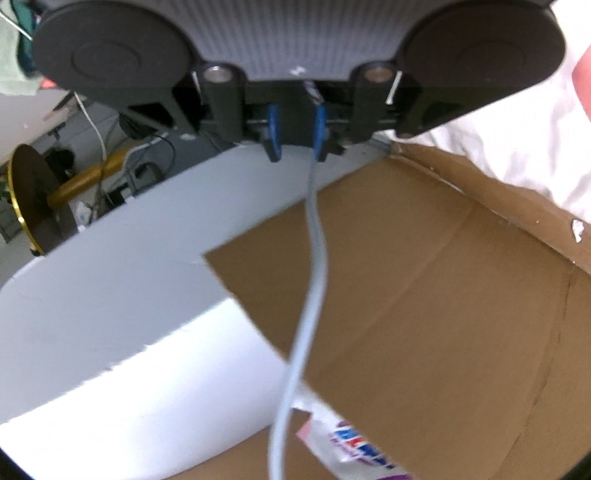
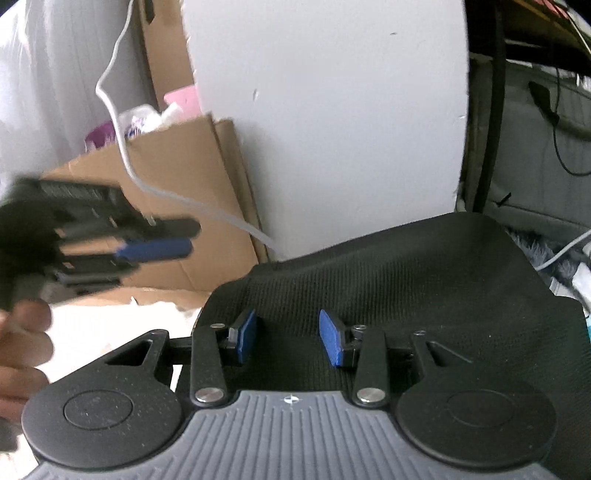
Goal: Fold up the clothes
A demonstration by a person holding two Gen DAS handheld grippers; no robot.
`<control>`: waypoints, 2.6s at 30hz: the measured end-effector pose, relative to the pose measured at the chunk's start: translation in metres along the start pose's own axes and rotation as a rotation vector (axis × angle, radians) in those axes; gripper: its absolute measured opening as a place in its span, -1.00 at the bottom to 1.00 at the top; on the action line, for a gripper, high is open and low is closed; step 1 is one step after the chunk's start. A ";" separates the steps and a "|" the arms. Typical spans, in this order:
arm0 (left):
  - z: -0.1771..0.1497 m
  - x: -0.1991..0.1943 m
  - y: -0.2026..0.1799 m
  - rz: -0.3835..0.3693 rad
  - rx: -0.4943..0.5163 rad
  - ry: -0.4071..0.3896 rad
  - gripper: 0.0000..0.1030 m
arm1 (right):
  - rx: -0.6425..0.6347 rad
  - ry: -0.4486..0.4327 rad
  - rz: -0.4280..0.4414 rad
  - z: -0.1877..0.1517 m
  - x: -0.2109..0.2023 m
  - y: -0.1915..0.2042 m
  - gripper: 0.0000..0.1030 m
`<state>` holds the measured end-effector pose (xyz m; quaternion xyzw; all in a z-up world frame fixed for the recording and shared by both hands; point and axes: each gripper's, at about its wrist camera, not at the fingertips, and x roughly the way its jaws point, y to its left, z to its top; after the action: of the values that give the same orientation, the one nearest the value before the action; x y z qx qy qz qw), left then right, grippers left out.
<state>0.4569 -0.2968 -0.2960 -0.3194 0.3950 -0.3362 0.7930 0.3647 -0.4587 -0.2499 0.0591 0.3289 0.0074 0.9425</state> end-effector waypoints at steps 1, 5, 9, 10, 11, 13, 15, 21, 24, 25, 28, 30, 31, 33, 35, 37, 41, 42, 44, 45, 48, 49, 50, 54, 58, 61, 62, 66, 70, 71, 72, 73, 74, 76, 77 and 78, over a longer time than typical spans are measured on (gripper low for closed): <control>-0.002 -0.002 -0.004 -0.010 0.010 0.004 -0.50 | -0.013 0.000 -0.008 -0.001 0.001 0.003 -0.13; -0.013 -0.003 -0.025 -0.006 0.086 0.003 -0.50 | 0.009 -0.017 -0.014 -0.001 -0.006 0.005 -0.12; -0.024 0.001 -0.041 -0.013 0.131 0.034 -0.50 | 0.040 -0.099 -0.010 -0.008 -0.039 -0.020 -0.04; -0.027 0.002 -0.044 -0.012 0.148 0.038 -0.50 | 0.026 -0.116 -0.029 -0.011 -0.047 -0.026 -0.03; -0.031 0.004 -0.048 -0.012 0.166 0.042 -0.46 | 0.011 -0.133 -0.047 -0.015 -0.055 -0.031 -0.03; -0.037 0.006 -0.056 -0.002 0.204 0.045 -0.33 | 0.019 -0.124 -0.062 -0.022 -0.062 -0.048 -0.03; -0.042 0.007 -0.063 0.033 0.250 0.041 -0.06 | 0.050 -0.107 -0.068 -0.027 -0.062 -0.068 -0.03; -0.058 0.014 -0.072 0.123 0.341 0.030 0.39 | 0.093 -0.067 -0.098 -0.048 -0.063 -0.112 0.10; -0.063 0.018 -0.072 0.159 0.373 0.040 0.62 | 0.093 -0.064 -0.108 -0.060 -0.068 -0.121 0.24; -0.064 0.019 -0.072 0.166 0.377 0.048 0.62 | 0.092 -0.060 -0.117 -0.064 -0.069 -0.124 0.26; -0.065 0.018 -0.074 0.180 0.393 0.060 0.62 | 0.099 -0.051 -0.135 -0.073 -0.072 -0.130 0.31; -0.064 0.014 -0.077 0.183 0.401 0.061 0.67 | 0.098 -0.058 -0.138 -0.076 -0.078 -0.129 0.31; -0.063 0.012 -0.079 0.182 0.403 0.062 0.68 | 0.103 -0.059 -0.132 -0.076 -0.081 -0.128 0.31; -0.061 0.003 -0.085 0.179 0.409 0.051 0.75 | 0.120 -0.059 -0.118 -0.077 -0.090 -0.127 0.31; -0.061 -0.007 -0.091 0.186 0.422 0.022 0.81 | 0.129 -0.063 -0.105 -0.078 -0.098 -0.123 0.31; -0.061 -0.017 -0.097 0.193 0.436 -0.006 0.82 | 0.122 -0.066 -0.104 -0.078 -0.104 -0.118 0.31; -0.064 -0.035 -0.113 0.184 0.463 -0.039 0.88 | 0.113 -0.067 -0.120 -0.079 -0.117 -0.107 0.31; -0.067 -0.040 -0.117 0.186 0.474 -0.057 0.88 | 0.111 -0.052 -0.118 -0.078 -0.118 -0.105 0.31; -0.073 -0.044 -0.124 0.192 0.497 -0.074 0.88 | 0.111 -0.032 -0.102 -0.076 -0.123 -0.103 0.31; -0.076 -0.044 -0.126 0.187 0.501 -0.075 0.88 | 0.111 -0.041 -0.095 -0.075 -0.127 -0.102 0.31; -0.083 -0.043 -0.130 0.188 0.494 -0.057 0.87 | 0.095 -0.059 -0.120 -0.075 -0.133 -0.100 0.31; -0.085 -0.040 -0.131 0.203 0.493 -0.044 0.85 | 0.097 -0.057 -0.124 -0.076 -0.132 -0.100 0.31; -0.087 -0.036 -0.130 0.222 0.494 -0.029 0.78 | 0.098 -0.055 -0.128 -0.077 -0.132 -0.101 0.31; -0.097 -0.021 -0.125 0.233 0.505 0.036 0.65 | 0.132 -0.009 -0.149 -0.087 -0.124 -0.109 0.31; -0.106 0.000 -0.114 0.284 0.554 0.114 0.35 | 0.177 -0.029 -0.203 -0.093 -0.119 -0.123 0.31; -0.112 0.008 -0.106 0.311 0.597 0.103 0.37 | 0.226 -0.041 -0.247 -0.100 -0.111 -0.136 0.31; -0.113 0.009 -0.104 0.309 0.611 0.097 0.43 | 0.239 -0.030 -0.248 -0.104 -0.108 -0.140 0.31; -0.114 0.014 -0.096 0.306 0.646 0.098 0.56 | 0.175 -0.029 -0.221 -0.112 -0.103 -0.144 0.31; -0.113 0.014 -0.087 0.269 0.612 0.120 0.57 | 0.216 -0.009 -0.209 -0.124 -0.105 -0.150 0.31; -0.113 0.015 -0.083 0.262 0.605 0.127 0.57 | 0.220 -0.003 -0.209 -0.127 -0.106 -0.151 0.31; -0.113 0.013 -0.081 0.254 0.594 0.129 0.56 | 0.212 0.000 -0.212 -0.129 -0.105 -0.149 0.31; -0.113 0.011 -0.079 0.248 0.583 0.128 0.55 | 0.206 -0.002 -0.213 -0.131 -0.105 -0.149 0.31; -0.114 0.009 -0.077 0.245 0.578 0.125 0.54 | 0.207 -0.005 -0.217 -0.131 -0.105 -0.148 0.31; -0.117 0.000 -0.076 0.249 0.574 0.110 0.52 | 0.232 -0.006 -0.225 -0.134 -0.106 -0.149 0.31; -0.118 -0.005 -0.075 0.250 0.571 0.101 0.51 | 0.245 -0.006 -0.232 -0.135 -0.107 -0.149 0.31; -0.120 -0.011 -0.075 0.253 0.568 0.090 0.50 | 0.258 -0.008 -0.245 -0.135 -0.107 -0.149 0.31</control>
<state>0.3298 -0.3594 -0.2915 -0.0185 0.3565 -0.3455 0.8679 0.1930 -0.5983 -0.3062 0.1391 0.3283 -0.1500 0.9221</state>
